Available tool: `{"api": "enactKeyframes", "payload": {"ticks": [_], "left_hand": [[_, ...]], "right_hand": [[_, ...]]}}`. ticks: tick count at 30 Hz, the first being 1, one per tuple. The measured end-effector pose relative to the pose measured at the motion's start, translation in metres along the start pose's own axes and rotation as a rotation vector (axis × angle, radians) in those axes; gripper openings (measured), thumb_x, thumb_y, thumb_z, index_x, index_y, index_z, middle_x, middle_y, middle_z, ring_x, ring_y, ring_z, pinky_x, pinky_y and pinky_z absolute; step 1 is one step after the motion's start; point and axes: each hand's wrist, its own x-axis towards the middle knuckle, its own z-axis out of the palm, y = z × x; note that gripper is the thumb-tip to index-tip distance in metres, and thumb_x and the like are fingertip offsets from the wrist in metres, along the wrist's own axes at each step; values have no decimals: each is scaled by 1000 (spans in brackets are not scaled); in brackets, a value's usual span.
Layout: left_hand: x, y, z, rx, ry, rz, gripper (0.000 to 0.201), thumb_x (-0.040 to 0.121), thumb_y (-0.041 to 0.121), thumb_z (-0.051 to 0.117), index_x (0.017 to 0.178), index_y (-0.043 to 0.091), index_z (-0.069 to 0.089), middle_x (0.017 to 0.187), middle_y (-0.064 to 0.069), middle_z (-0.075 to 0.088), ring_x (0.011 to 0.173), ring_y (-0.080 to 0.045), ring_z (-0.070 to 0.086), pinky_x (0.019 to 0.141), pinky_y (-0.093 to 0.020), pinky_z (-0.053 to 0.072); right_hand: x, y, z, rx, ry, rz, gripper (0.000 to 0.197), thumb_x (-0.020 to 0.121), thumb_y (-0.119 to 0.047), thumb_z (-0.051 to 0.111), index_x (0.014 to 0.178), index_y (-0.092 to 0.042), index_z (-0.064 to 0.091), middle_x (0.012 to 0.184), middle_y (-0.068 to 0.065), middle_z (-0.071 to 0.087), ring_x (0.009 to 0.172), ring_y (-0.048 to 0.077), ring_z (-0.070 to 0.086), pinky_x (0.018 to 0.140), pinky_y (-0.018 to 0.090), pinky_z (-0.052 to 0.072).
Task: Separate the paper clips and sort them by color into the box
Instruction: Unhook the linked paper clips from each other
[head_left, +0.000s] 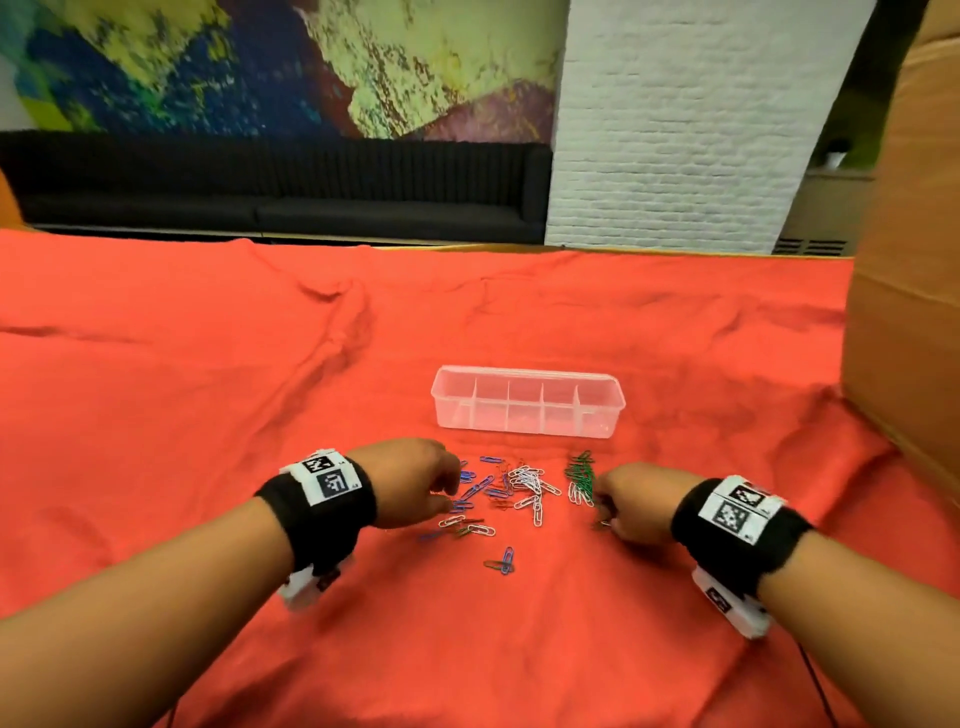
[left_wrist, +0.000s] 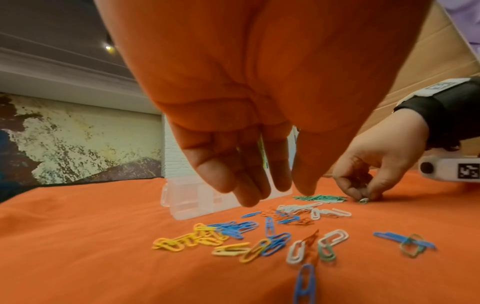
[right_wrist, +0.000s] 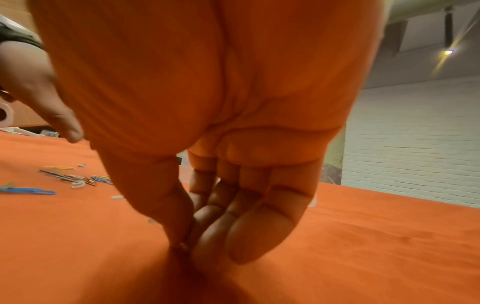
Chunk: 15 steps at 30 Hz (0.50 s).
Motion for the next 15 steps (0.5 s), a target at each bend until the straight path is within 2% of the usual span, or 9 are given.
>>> {"api": "enactKeyframes", "payload": {"ticks": [3, 5, 7, 9, 10, 12, 13, 15], "left_hand": [[15, 19, 4, -3, 9, -14, 23, 87, 37, 58, 107, 28, 64, 107, 3, 62, 96, -20, 60, 83, -31, 49], [29, 34, 3, 3, 13, -22, 31, 90, 35, 56, 119, 27, 61, 117, 1, 62, 107, -23, 60, 90, -33, 48], [47, 45, 7, 9, 4, -27, 42, 93, 33, 54, 134, 27, 52, 127, -3, 58, 116, -25, 56, 97, -35, 46], [65, 53, 14, 35, -22, -23, 51, 94, 37, 52, 143, 30, 43, 133, -5, 53, 120, -29, 54, 98, -36, 45], [71, 55, 17, 53, -41, -32, 50, 94, 39, 51, 143, 35, 42, 131, -6, 53, 117, -31, 56, 94, -38, 47], [78, 61, 22, 96, -54, -49, 36, 93, 38, 51, 129, 39, 51, 118, -5, 54, 106, -32, 60, 75, -34, 45], [78, 63, 24, 114, -49, -58, 28, 92, 36, 51, 120, 34, 56, 111, -4, 54, 100, -31, 61, 67, -32, 41], [78, 63, 26, 91, -30, -68, 19, 90, 32, 52, 106, 25, 59, 107, -4, 56, 96, -31, 62, 67, -32, 43]], "right_hand": [[-5, -3, 3, 95, 34, 1, 17, 76, -21, 57, 93, -22, 59, 89, -6, 66, 82, 21, 61, 72, 29, 49], [-10, -1, -2, 188, 51, -9, 16, 75, -20, 55, 89, -27, 57, 86, -8, 63, 83, 20, 61, 74, 30, 51], [-14, 1, -7, 283, 70, -30, 13, 75, -20, 55, 84, -28, 60, 79, -9, 61, 77, 16, 60, 74, 31, 52], [-17, 3, -12, 419, 109, -46, 8, 79, -19, 55, 79, -22, 62, 71, -8, 62, 67, 14, 58, 68, 32, 53], [-18, 1, -13, 525, 113, -53, 9, 82, -16, 53, 77, -19, 60, 69, -4, 63, 63, 15, 58, 64, 32, 53], [-18, 1, -15, 769, 71, -64, 11, 86, -6, 50, 80, -12, 57, 69, 6, 63, 64, 19, 61, 61, 31, 55], [-17, 1, -15, 886, 37, -63, 13, 87, -3, 48, 81, -10, 57, 70, 9, 62, 68, 22, 63, 61, 31, 55], [-11, 4, -16, 1056, -28, -58, 19, 87, 3, 45, 82, -9, 58, 73, 11, 62, 73, 24, 67, 62, 30, 57]]}}
